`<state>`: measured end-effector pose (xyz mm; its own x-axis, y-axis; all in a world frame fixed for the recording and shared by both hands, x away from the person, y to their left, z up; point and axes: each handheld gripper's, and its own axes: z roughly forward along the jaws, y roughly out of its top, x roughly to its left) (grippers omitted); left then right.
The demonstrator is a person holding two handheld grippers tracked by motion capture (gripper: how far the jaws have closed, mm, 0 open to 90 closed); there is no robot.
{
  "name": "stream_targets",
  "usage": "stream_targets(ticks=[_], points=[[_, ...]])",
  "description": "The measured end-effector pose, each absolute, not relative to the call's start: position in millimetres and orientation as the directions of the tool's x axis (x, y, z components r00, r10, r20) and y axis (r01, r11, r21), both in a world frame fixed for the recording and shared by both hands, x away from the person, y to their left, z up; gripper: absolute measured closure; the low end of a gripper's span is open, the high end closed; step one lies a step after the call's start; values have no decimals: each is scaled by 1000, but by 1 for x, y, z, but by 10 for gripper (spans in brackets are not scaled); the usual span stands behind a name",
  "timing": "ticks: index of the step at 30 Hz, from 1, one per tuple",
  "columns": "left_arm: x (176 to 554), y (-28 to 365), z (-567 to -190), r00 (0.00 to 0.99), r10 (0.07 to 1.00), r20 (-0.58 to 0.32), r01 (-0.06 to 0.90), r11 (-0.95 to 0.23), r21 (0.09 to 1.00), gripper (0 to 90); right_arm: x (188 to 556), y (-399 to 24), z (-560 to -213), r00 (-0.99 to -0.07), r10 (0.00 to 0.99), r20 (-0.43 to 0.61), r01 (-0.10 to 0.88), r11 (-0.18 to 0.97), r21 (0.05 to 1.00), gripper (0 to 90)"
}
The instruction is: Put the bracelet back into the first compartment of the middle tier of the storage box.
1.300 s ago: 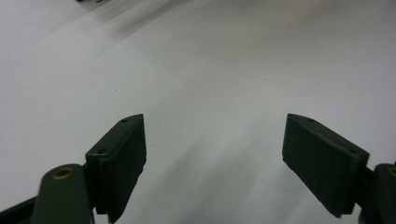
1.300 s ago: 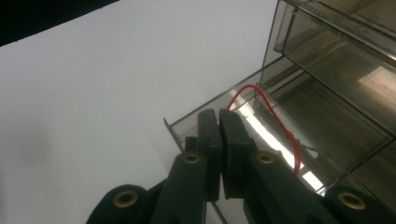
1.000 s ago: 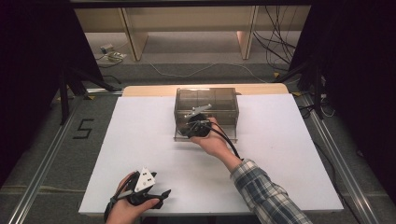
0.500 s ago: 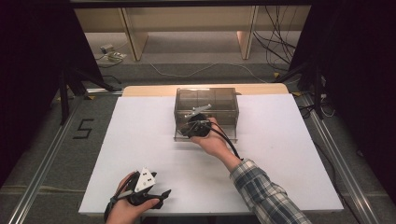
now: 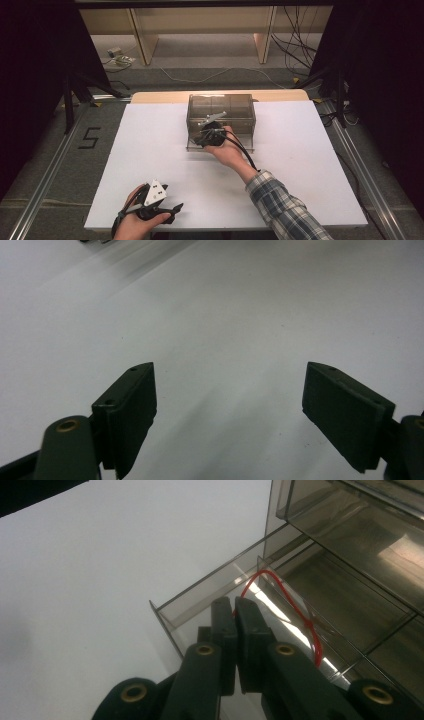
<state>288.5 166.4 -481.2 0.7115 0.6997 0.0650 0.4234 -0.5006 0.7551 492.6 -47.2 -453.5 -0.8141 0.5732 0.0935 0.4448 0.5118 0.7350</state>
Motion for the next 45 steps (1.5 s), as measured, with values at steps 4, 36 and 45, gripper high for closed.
stream_targets(ticks=[4,36,45], points=[[289,166,-481,711,700,65,424,-501,755,217,493,-47,-454,-811,577,98,451,509,734,880],[288,166,-481,712,699,64,423,-500,756,217,497,-46,-460,-798,595,90,462,509,726,873],[288,166,-481,712,699,64,422,-499,757,216,497,-46,-461,-799,594,93,462,508,726,867]])
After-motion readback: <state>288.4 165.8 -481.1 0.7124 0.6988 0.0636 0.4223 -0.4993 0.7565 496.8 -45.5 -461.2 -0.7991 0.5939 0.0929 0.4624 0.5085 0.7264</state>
